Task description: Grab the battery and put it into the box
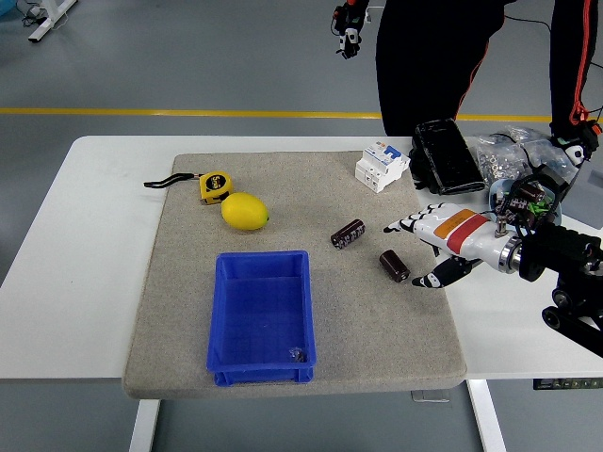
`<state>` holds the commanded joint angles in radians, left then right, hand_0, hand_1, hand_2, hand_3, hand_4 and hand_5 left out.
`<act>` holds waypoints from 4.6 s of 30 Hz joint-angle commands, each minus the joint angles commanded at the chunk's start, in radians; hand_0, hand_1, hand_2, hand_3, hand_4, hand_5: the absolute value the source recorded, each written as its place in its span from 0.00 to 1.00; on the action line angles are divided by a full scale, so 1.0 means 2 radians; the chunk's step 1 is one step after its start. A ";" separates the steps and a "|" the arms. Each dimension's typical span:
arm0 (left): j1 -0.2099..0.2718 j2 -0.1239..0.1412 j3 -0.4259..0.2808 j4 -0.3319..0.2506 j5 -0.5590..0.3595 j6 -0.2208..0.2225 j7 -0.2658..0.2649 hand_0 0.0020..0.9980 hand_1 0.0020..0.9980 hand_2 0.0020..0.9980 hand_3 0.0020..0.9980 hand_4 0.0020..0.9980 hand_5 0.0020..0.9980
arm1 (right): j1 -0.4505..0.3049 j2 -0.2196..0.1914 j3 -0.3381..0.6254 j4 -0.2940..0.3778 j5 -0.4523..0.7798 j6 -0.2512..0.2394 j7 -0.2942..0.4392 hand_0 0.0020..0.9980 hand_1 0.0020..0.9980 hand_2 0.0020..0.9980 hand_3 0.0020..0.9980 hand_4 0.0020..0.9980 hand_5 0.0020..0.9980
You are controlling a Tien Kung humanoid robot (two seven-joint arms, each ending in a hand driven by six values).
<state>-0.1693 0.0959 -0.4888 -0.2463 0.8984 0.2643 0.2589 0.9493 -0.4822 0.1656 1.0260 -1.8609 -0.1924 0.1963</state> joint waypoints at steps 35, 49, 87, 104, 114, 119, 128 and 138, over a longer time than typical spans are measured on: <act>-0.003 0.000 -0.004 -0.003 0.013 -0.002 0.002 0.58 0.59 0.63 0.58 0.63 0.59 | 0.053 0.091 -0.074 -0.118 -0.026 0.012 0.004 0.77 0.68 0.75 0.78 0.84 0.35; -0.004 -0.003 -0.004 -0.004 0.016 -0.001 0.002 0.58 0.59 0.63 0.58 0.63 0.59 | 0.046 0.090 -0.080 -0.138 -0.013 0.011 0.007 0.77 0.67 0.73 0.72 0.81 0.36; 0.000 -0.001 -0.014 -0.003 0.030 -0.005 0.004 0.58 0.60 0.63 0.58 0.63 0.59 | 0.040 0.076 -0.061 -0.120 0.000 -0.011 0.019 0.53 0.46 0.50 0.47 0.68 0.33; 0.003 0.001 -0.015 -0.001 0.027 -0.003 0.003 0.58 0.59 0.63 0.58 0.63 0.59 | 0.051 0.069 0.011 0.116 -0.038 0.045 -0.077 0.60 0.56 0.61 0.52 0.72 0.34; 0.002 0.002 -0.015 -0.002 0.029 -0.003 0.005 0.58 0.59 0.62 0.58 0.63 0.59 | 0.076 0.131 -0.027 0.099 -0.041 0.068 -0.087 0.68 0.64 0.73 0.54 0.76 0.35; 0.000 0.002 -0.011 -0.002 0.022 0.000 0.004 0.58 0.59 0.62 0.58 0.63 0.59 | 0.080 0.145 -0.038 0.086 -0.042 0.065 -0.084 0.71 0.68 0.77 0.63 0.79 0.35; -0.001 0.003 -0.013 -0.002 0.026 -0.001 0.005 0.58 0.58 0.62 0.58 0.63 0.59 | 0.082 0.149 -0.043 0.085 -0.036 0.070 -0.081 0.74 0.73 0.85 0.89 0.86 0.38; -0.001 0.003 -0.015 -0.002 0.027 -0.002 0.005 0.58 0.58 0.62 0.58 0.63 0.58 | 0.079 0.146 -0.035 0.080 -0.030 0.062 -0.070 0.75 0.75 0.86 0.90 0.87 0.38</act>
<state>-0.1714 0.1029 -0.5180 -0.2498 0.9530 0.2608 0.2693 1.1065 -0.1896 0.0952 1.1854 -1.9206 -0.0685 0.0554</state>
